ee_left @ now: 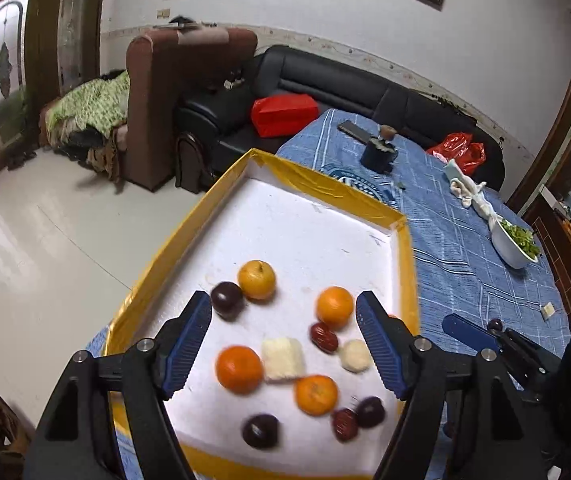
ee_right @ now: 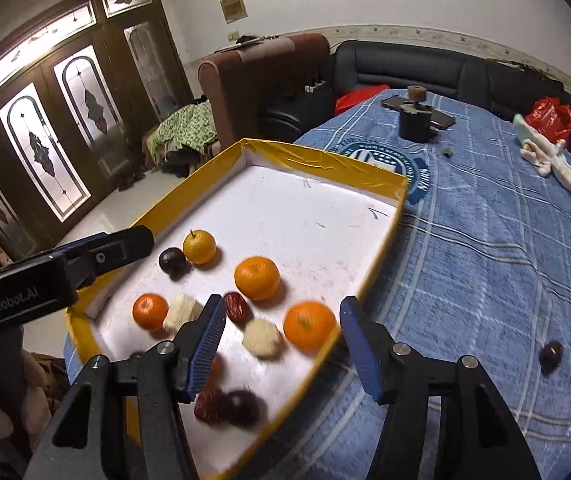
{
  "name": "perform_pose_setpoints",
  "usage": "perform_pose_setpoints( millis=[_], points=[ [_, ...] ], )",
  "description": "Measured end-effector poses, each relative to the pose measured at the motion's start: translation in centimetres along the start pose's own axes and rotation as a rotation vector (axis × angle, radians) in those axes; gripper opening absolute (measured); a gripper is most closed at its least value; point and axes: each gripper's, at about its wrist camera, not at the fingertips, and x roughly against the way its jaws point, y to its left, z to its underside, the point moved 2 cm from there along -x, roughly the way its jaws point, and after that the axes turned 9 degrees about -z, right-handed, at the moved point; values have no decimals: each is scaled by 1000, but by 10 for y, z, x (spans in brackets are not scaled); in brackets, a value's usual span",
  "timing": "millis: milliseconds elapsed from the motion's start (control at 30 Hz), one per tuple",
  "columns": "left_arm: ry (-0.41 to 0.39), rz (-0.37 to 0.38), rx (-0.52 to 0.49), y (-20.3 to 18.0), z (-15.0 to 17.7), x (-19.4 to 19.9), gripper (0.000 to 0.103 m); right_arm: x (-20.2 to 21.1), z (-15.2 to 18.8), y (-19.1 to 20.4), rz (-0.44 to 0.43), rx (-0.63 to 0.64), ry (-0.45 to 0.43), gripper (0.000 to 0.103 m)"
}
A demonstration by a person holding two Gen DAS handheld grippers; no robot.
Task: Organize fruits
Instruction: 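Move the left tool to the last plum while the right tool approaches the white chunk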
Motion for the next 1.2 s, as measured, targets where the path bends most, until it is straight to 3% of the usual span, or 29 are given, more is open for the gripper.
perform_pose_setpoints(
  millis=[100,233,600,867,1200],
  points=[
    [-62,-57,-38,-21,16,21,83,22,13,-8,23,-2,-33,69],
    [-102,-107,-75,-51,42,34,84,52,33,-33,26,-93,-82,72],
    [-88,-99,-255,-132,84,47,87,101,90,-102,34,-361,-181,73],
    [-69,-94,-317,-155,96,46,87,119,109,-130,62,-438,-209,74],
    [-47,-83,-316,-153,101,42,87,118,117,-144,78,-470,-213,74]
  ],
)
